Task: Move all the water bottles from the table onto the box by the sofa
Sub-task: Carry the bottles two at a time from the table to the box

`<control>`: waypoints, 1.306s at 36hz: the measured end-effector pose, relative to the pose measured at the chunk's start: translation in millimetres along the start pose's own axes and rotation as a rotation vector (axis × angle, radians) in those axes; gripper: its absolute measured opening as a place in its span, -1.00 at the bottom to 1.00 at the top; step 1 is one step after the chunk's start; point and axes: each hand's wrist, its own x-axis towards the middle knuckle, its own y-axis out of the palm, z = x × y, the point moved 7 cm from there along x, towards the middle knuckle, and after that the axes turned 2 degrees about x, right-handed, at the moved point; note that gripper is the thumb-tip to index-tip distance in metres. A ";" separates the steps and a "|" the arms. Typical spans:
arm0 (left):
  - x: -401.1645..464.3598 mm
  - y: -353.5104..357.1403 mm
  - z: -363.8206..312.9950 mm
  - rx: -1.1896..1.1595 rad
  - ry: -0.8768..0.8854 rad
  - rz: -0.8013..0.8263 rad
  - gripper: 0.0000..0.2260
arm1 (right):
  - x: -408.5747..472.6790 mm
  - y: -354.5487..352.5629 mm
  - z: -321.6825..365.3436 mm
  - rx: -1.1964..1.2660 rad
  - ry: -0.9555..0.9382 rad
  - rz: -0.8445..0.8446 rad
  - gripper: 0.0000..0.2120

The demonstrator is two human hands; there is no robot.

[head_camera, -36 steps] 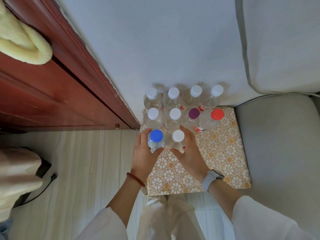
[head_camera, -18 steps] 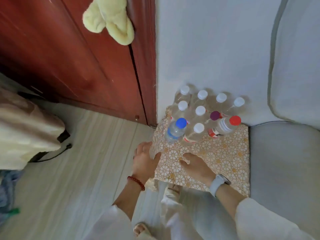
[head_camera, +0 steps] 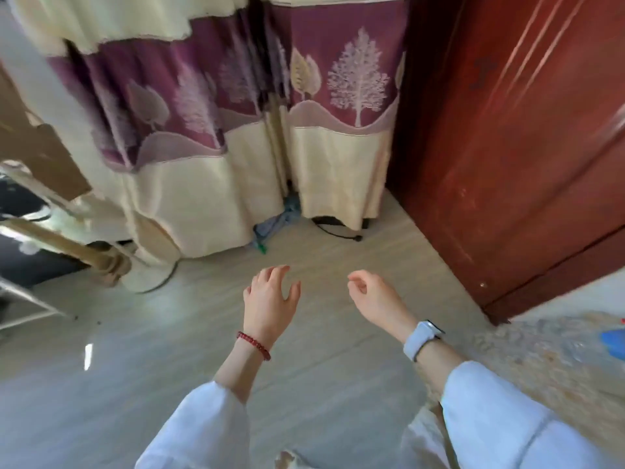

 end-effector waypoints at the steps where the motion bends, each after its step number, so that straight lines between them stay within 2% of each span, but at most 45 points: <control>1: -11.0 -27.4 34.3 -0.006 -0.056 -0.037 -0.68 | -4.6 26.9 33.7 -0.008 -0.050 0.032 -0.73; 7: -81.3 -166.3 196.8 0.009 -0.327 -0.242 -0.67 | -38.2 179.5 199.1 -0.093 -0.329 0.294 -0.70; 11: -159.0 -253.6 318.6 -0.017 -0.592 -0.422 -0.67 | -84.1 303.9 315.8 -0.178 -0.554 0.496 -0.72; 16: -252.8 -313.3 427.3 -0.029 -0.848 -0.589 -0.69 | -140.4 436.9 410.7 -0.285 -0.745 0.736 -0.73; 22: -329.4 -366.2 536.2 -0.074 -1.069 -0.754 -0.72 | -192.8 577.7 499.4 -0.380 -0.966 0.907 -0.73; 28: -377.5 -474.0 662.2 -0.007 -1.210 -0.826 -0.71 | -257.0 718.1 627.0 -0.390 -1.143 1.055 -0.69; 33: -429.4 -559.1 738.8 0.021 -1.300 -0.949 -0.71 | -328.3 810.3 719.1 -0.360 -1.288 1.126 -0.70; 38: -511.6 -590.7 793.7 0.008 -1.438 -1.107 -0.71 | -410.1 895.7 773.3 -0.341 -1.411 1.228 -0.71; 42: -578.1 -609.3 851.2 0.020 -1.541 -1.140 -0.70 | -473.2 967.4 804.8 -0.335 -1.481 1.317 -0.71; 47: -649.2 -668.9 941.9 0.062 -1.527 -1.188 -0.70 | -547.2 1063.2 859.1 -0.335 -1.528 1.324 -0.72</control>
